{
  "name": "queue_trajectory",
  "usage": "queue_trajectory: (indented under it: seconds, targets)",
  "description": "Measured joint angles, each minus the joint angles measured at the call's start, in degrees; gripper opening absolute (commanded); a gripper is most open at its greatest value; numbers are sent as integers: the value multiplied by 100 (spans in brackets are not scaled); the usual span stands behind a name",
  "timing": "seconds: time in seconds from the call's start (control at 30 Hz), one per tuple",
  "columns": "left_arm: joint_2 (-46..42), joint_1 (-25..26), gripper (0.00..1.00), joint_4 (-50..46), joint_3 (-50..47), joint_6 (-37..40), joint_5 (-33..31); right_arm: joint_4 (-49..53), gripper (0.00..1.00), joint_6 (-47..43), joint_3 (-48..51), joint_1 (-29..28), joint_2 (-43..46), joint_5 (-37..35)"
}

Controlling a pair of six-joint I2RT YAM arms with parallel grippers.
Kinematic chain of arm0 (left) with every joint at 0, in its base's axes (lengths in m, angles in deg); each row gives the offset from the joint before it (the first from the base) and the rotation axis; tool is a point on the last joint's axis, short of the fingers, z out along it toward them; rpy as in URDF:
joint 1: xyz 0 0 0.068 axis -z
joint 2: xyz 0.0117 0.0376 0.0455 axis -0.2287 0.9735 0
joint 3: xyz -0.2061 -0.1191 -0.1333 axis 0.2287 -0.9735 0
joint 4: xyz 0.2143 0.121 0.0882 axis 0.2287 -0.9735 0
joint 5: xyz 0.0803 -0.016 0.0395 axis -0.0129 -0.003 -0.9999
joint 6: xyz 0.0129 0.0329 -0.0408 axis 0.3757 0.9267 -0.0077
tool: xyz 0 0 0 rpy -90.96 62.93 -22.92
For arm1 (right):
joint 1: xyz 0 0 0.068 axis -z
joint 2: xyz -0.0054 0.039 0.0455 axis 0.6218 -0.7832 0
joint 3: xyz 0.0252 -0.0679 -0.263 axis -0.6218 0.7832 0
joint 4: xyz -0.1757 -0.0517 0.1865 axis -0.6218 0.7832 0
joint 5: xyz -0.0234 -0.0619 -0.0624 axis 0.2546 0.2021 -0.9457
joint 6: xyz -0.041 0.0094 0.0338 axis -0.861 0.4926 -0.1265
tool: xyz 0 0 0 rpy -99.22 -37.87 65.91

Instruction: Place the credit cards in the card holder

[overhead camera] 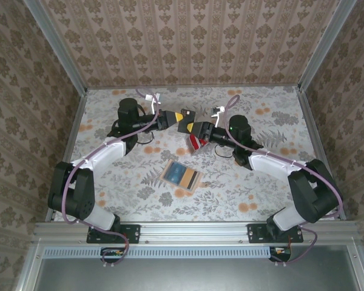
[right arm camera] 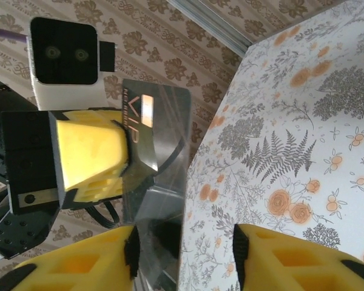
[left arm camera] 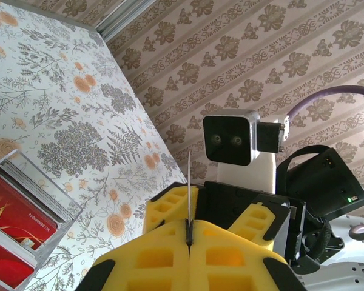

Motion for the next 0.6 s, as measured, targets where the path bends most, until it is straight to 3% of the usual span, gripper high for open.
queue_trajectory:
  seconds: [0.27, 0.6]
  targets:
    - [144, 2, 0, 9, 0, -31, 7, -4, 35, 17, 0, 9, 70, 2]
    - [238, -7, 0, 151, 0, -92, 15, 2, 6, 39, 2, 46, 70, 26]
